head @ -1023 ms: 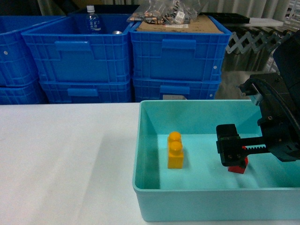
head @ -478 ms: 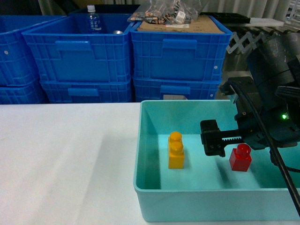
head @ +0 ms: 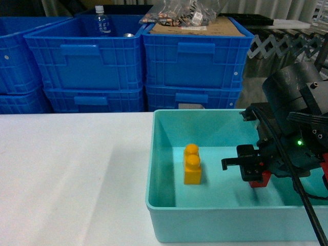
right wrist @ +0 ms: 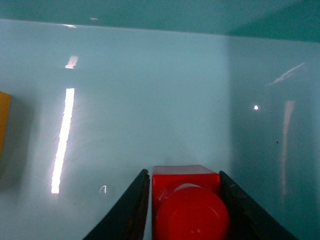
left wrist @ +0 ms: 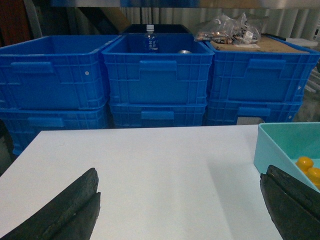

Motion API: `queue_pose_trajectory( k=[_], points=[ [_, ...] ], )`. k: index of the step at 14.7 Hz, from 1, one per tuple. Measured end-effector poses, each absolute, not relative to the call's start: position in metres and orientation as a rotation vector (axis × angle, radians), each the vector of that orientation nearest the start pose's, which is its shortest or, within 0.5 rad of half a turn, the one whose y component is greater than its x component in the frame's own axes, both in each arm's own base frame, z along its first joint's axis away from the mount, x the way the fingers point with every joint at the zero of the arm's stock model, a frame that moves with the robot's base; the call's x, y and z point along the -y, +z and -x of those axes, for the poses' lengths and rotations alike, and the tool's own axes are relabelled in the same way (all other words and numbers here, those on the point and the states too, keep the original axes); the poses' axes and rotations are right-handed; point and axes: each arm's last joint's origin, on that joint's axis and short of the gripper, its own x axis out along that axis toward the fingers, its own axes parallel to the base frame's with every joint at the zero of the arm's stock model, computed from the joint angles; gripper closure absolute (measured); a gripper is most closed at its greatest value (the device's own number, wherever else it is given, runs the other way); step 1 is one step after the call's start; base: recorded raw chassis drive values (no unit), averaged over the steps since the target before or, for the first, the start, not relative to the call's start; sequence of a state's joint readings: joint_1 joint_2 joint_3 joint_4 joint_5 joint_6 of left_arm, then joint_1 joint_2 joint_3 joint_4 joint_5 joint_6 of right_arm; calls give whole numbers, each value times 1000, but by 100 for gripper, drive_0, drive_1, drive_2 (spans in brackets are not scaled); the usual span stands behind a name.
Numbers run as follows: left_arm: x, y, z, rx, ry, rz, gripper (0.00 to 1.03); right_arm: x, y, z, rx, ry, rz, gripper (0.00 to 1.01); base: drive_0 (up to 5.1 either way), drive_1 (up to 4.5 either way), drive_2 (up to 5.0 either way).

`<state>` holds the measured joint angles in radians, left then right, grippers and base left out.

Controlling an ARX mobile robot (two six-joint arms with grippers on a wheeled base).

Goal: Pick red block from blue box to shelf

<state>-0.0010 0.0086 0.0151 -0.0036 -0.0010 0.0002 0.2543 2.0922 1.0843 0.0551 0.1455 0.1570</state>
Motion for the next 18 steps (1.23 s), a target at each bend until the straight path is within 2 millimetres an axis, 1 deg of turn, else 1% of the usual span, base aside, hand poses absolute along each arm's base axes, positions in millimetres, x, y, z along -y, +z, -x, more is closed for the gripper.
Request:
queue_pose_trajectory(
  k=[1,2,3,4,5,6,7,8,9,10,11,12,14,15,16,18],
  points=[
    [0,168,-97,3,0,0,5,-93,80,-376,-934,31,39,68,0,0,0],
    [0,168,-97,3,0,0,5,-92,85,-371,-927,40,29,72,0,0,0],
    [0,168,-97,3,0,0,5,-89,96,-363,-897,61,3,73,0,0,0],
    [0,168,-97,3,0,0,5,-84,115,-354,-838,84,-26,73,0,0,0],
    [0,168,-97,3,0,0,5,-77,144,-337,-755,119,-62,73,0,0,0],
    [0,168,-97,3,0,0,5,-70,173,-313,-636,156,-93,73,0,0,0],
    [0,168,-97,3,0,0,5,-64,192,-286,-538,179,-102,73,0,0,0],
    [0,168,-97,3,0,0,5,-57,203,-244,-386,167,-65,73,0,0,0],
    [0,168,-97,2,0,0,5,-52,201,-222,-338,162,-37,73,0,0,0],
    [0,168,-97,3,-1,0,5,-49,195,-214,-161,72,-13,73,0,0,0],
    [0,168,-97,4,-2,0,5,-42,187,-208,-107,25,-8,73,0,0,0],
    [0,167,-97,1,1,0,5,-32,180,-195,-57,-5,-10,73,0,0,0],
    [0,167,-97,1,1,0,5,-26,187,-185,6,-2,-10,73,0,0,0],
    [0,168,-97,2,1,0,5,-22,186,-178,12,1,-8,73,0,0,0],
    [0,168,-97,2,1,0,5,-19,180,-172,-13,-3,-5,73,0,0,0],
    [0,168,-97,2,1,0,5,-15,175,-164,-26,-7,-4,73,0,0,0]
  ],
)
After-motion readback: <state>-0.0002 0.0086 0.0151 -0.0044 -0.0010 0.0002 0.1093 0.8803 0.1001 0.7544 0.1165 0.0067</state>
